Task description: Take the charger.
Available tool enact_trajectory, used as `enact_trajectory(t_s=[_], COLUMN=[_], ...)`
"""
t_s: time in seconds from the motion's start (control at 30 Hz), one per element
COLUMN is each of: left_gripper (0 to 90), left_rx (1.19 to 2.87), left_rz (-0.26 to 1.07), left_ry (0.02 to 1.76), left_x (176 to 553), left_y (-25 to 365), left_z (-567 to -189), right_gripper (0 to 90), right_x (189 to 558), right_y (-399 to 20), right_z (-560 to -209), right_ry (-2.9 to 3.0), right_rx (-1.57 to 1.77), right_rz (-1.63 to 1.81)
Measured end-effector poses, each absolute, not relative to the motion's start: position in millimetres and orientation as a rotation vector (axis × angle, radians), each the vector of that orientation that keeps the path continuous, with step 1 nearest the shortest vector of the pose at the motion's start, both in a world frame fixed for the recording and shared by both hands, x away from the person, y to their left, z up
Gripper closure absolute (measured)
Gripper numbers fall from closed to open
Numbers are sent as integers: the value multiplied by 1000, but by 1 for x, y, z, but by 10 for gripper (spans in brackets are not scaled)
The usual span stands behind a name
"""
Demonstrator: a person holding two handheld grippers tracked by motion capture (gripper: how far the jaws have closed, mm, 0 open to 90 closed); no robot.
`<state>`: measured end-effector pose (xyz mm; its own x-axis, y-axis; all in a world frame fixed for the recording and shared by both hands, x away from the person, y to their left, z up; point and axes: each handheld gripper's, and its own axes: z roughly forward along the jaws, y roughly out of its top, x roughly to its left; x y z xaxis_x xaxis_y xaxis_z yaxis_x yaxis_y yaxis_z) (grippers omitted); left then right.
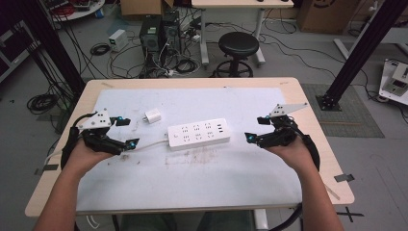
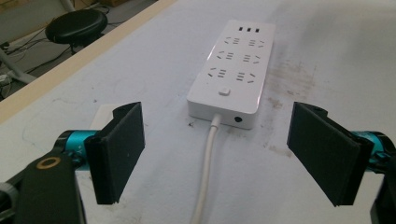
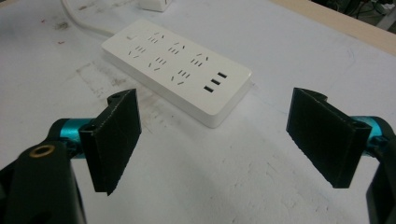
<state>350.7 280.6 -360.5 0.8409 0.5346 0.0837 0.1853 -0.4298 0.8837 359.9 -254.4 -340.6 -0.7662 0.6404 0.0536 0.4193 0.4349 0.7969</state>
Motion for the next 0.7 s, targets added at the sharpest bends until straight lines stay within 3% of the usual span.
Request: enact_trajectory(t_s=[0.47, 0.7], left_gripper=[191, 191], left_rx=[2024, 2050], left_rz=[481, 498], left_ry=[566, 586], left_x=[362, 388], left_y=[279, 275], left_z=[-347, -337], right_gripper=[182, 182], right_x=[353, 350], right_y=[-255, -254], right_z=[-336, -335], right_ry=[2420, 2412], right_rx=[899, 904], right_rz=[1240, 1233])
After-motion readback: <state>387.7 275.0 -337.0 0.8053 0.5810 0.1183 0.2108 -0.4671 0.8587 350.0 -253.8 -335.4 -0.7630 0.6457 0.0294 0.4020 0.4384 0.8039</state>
